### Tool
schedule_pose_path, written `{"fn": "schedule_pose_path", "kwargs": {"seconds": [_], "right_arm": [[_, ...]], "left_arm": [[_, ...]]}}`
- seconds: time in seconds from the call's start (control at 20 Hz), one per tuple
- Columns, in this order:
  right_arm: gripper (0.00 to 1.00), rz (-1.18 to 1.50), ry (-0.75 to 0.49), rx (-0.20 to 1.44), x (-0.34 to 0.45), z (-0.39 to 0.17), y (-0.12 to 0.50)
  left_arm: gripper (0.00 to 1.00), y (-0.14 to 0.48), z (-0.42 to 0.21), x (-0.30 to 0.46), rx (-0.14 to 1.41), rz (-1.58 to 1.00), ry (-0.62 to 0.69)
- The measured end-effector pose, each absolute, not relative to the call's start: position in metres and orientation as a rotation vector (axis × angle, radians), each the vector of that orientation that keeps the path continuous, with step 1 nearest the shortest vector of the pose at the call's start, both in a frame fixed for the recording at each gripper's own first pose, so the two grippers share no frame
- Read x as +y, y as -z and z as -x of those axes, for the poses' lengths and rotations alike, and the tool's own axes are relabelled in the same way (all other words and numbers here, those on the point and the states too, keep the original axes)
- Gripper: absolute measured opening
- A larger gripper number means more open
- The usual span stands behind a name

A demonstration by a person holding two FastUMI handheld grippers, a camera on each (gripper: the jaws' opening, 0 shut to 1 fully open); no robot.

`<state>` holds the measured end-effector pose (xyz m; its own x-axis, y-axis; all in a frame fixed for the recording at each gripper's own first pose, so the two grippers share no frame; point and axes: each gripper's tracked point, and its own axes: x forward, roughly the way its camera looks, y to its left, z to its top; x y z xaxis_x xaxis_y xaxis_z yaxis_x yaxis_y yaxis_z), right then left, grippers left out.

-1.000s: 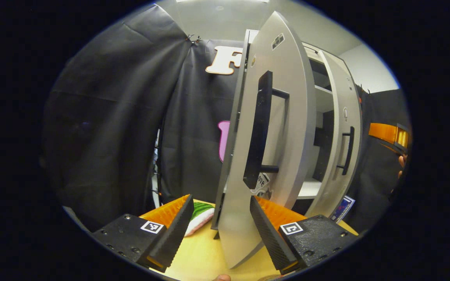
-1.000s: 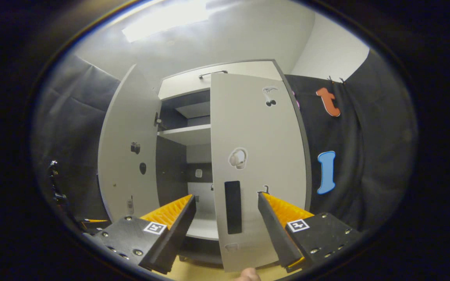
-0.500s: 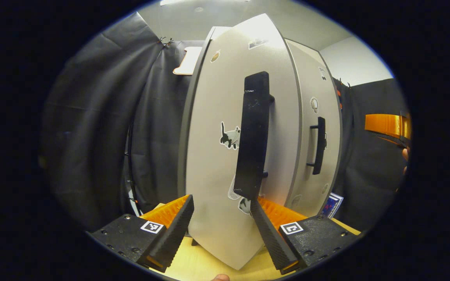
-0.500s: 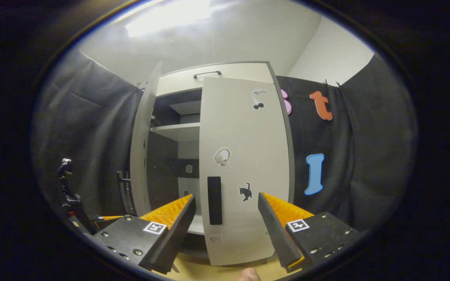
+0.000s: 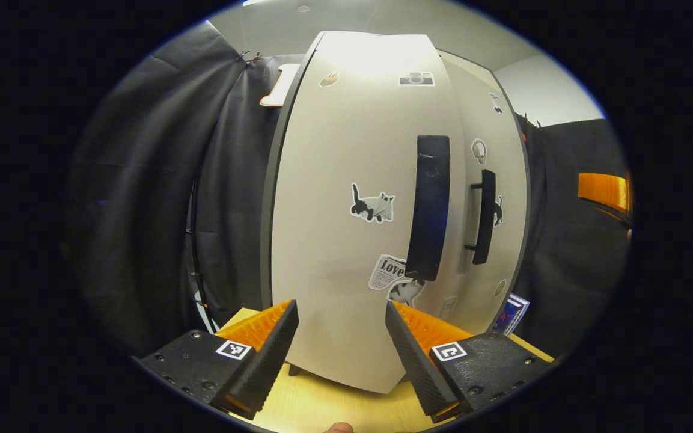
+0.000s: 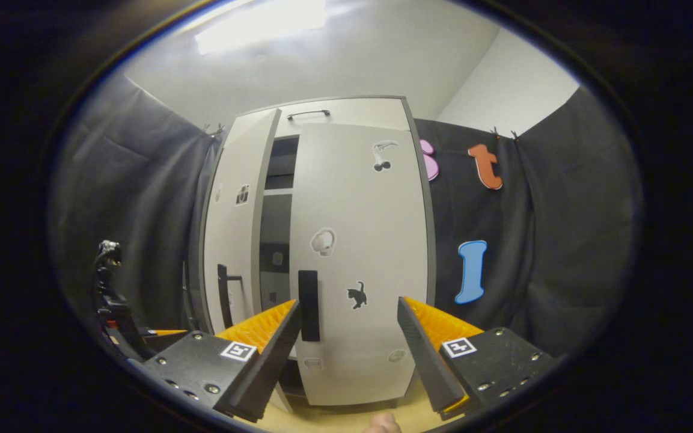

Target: Grasp the bottle in the cabinet with the left hand and place it on the coaster, then close the right door with the right hand and the left door with the left hand.

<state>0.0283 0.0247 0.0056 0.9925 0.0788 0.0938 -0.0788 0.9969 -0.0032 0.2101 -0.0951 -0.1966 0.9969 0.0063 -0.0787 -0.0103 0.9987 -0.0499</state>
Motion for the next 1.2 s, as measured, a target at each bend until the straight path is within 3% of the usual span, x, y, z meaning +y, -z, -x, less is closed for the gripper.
{"fn": "schedule_pose_path", "kwargs": {"seconds": [0.35, 0.75, 1.2], "right_arm": [[0.96, 0.01, -0.067, -0.105, 0.013, -0.036, -0.01], [0.93, 0.026, 0.002, -0.126, -0.043, -0.041, -0.036], [0.94, 0.088, 0.049, -0.127, -0.125, -0.042, -0.048]], "left_arm": [[0.93, 0.129, -0.206, -0.109, 0.016, 0.07, 0.005], [0.93, 0.061, -0.208, -0.161, -0.032, 0.055, 0.058], [0.93, 0.05, -0.202, -0.266, -0.051, 0.036, 0.149]]}}
